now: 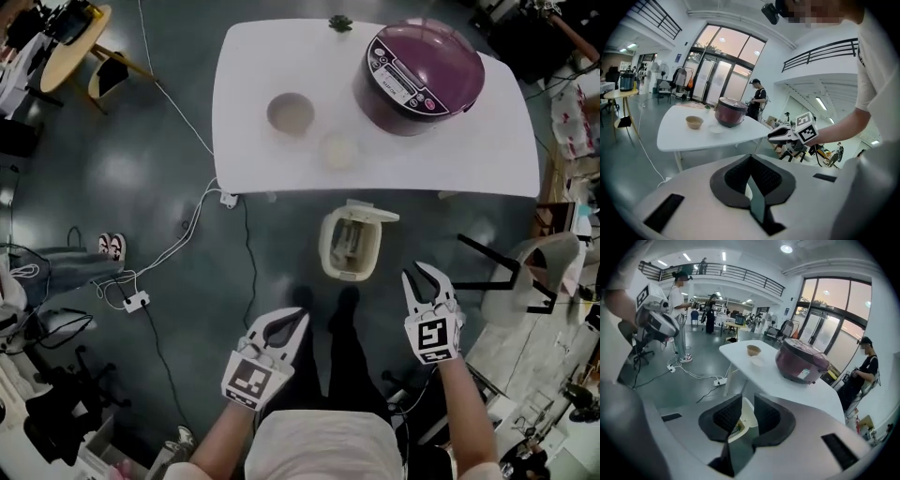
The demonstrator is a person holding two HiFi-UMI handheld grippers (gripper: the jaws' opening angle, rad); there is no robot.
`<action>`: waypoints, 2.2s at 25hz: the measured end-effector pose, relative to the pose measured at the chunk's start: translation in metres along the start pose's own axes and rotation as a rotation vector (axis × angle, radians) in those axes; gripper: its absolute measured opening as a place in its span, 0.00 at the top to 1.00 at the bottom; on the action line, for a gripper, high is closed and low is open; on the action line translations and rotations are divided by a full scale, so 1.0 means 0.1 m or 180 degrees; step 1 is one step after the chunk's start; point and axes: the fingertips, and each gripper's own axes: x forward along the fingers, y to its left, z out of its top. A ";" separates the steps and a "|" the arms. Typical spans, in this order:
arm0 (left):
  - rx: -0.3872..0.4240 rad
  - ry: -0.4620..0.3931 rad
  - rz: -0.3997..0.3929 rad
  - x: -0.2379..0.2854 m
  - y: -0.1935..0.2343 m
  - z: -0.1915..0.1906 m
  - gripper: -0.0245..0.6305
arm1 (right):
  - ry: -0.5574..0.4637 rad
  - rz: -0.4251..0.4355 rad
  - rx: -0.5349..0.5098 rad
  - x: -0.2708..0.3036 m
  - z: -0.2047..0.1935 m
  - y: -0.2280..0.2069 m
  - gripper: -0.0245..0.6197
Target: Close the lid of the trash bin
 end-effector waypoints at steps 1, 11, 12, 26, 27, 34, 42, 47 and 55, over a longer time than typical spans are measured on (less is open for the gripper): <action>-0.0015 0.0009 0.0021 0.06 0.03 -0.03 0.94 | 0.0028 0.0035 -0.0078 0.13 -0.05 -0.02 0.81; -0.0206 0.0010 0.0262 0.62 0.23 -0.27 0.94 | 0.0363 0.0321 -0.0523 1.36 -0.72 -0.24 0.81; -0.0220 0.0017 0.0280 0.68 0.25 -0.31 0.94 | 0.0405 0.0341 -0.0551 1.46 -0.80 -0.26 0.81; -0.0418 0.0188 0.0524 0.97 0.46 -0.79 0.94 | 0.0732 0.0746 -0.0966 2.37 -1.40 -0.31 0.80; -0.0425 0.0204 0.0528 0.97 0.45 -0.82 0.94 | 0.0748 0.0766 -0.0980 2.40 -1.43 -0.31 0.80; -0.0483 0.0212 0.0560 1.01 0.40 -0.90 0.94 | 0.0768 0.0837 -0.1038 2.48 -1.50 -0.24 0.80; -0.0509 0.0199 0.0525 1.07 0.36 -0.99 0.94 | 0.0709 0.0923 -0.1107 2.31 -1.59 0.02 0.80; -0.0486 0.0256 0.0482 1.08 0.32 -1.05 0.94 | 0.0719 0.1072 -0.1100 2.13 -1.76 0.36 0.80; -0.0510 0.0319 0.0432 1.05 0.27 -1.22 0.94 | 0.0761 0.1232 -0.1105 2.03 -2.01 0.77 0.80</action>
